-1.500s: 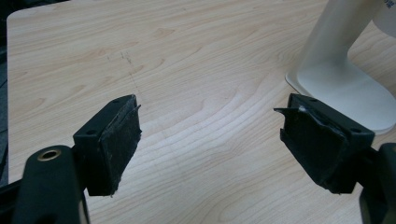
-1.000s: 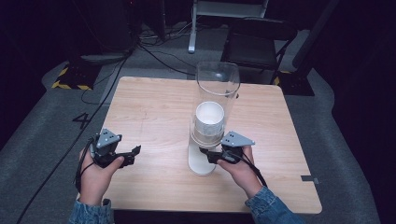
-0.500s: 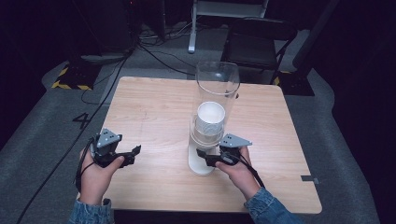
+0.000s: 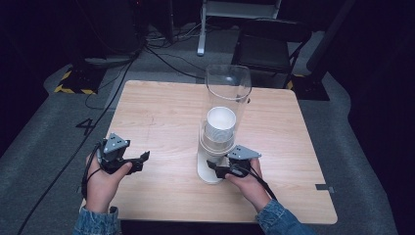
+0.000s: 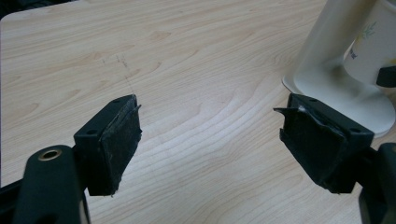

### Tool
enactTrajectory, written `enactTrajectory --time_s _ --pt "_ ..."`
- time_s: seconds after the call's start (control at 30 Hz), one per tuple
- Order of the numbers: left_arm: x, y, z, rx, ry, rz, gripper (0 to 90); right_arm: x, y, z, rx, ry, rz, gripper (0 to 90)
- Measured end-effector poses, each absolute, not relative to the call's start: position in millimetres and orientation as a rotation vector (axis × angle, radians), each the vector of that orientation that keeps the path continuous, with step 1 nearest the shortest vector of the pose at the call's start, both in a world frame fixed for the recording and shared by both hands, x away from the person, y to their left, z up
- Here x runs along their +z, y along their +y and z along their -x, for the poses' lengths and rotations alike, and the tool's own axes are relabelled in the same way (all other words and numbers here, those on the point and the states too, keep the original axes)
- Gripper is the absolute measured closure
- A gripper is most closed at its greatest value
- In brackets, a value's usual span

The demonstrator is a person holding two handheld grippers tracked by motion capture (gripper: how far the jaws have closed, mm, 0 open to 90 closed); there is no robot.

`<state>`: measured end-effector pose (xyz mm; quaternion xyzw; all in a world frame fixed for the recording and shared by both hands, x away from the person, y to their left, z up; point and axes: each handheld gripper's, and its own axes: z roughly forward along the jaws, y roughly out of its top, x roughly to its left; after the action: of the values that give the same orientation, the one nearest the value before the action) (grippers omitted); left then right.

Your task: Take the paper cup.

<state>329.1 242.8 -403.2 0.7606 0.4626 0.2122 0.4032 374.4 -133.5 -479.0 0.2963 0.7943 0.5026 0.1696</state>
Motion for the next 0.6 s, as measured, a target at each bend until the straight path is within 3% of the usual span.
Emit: enactTrajectory --time_s 0.6 --pt "-403.1 238.9 -334.6 0.529 1.155 -1.926 20.1 -495.0 -134.2 -372.0 1.358 2.328 -0.884 34.4"
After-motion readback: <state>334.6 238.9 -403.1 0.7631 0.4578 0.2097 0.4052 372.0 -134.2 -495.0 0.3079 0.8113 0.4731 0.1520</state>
